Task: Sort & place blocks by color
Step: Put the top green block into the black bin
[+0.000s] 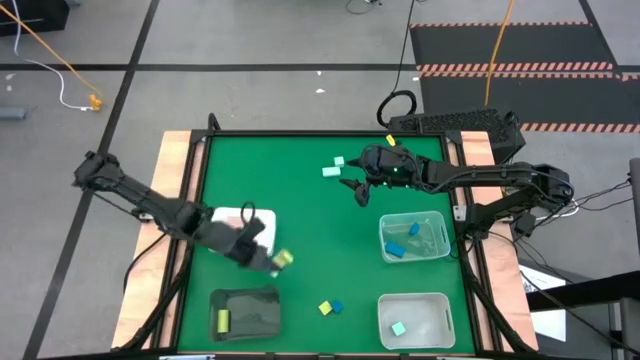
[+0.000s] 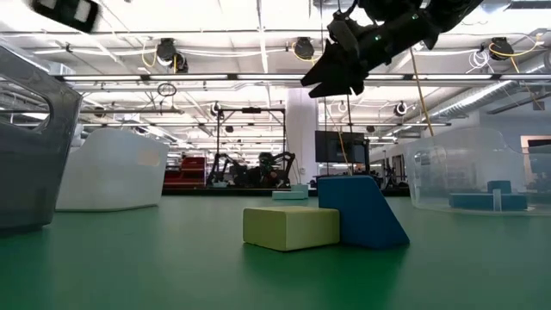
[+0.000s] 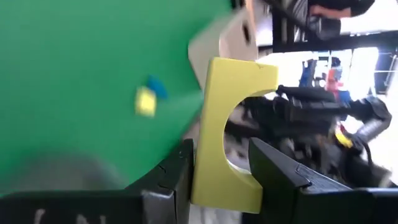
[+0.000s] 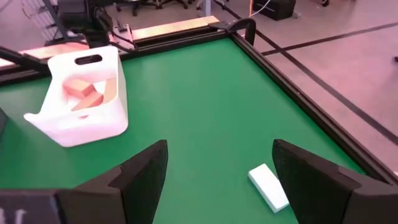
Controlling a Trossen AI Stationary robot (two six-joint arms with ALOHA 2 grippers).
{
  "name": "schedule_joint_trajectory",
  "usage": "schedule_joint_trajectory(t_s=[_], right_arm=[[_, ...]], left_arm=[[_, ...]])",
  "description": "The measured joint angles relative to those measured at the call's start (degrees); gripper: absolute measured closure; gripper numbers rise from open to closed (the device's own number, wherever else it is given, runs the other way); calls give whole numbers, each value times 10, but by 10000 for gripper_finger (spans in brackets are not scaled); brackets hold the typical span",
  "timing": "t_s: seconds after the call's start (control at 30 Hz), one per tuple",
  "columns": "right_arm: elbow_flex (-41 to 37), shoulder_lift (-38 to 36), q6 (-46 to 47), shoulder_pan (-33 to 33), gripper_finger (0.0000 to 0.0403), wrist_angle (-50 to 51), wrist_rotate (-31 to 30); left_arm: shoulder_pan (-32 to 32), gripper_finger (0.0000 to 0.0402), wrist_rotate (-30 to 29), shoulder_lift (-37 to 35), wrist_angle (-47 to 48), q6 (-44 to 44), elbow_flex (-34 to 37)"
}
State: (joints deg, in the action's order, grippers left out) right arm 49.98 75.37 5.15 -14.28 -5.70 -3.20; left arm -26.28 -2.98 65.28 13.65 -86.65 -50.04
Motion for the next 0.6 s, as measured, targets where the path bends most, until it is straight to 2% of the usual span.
schedule_joint_trajectory(t_s=[0.17,0.4,0.6], right_arm=[[0,0,-3,0,122,1,0],[0,0,-3,0,122,1,-1],[0,0,-3,0,122,0,-2]], left_arm=[[-81,271,21,0,12,-118,-1],[-159,271,72,0,99,-283,-1],[-181,267,87,16,121,-324,-1]])
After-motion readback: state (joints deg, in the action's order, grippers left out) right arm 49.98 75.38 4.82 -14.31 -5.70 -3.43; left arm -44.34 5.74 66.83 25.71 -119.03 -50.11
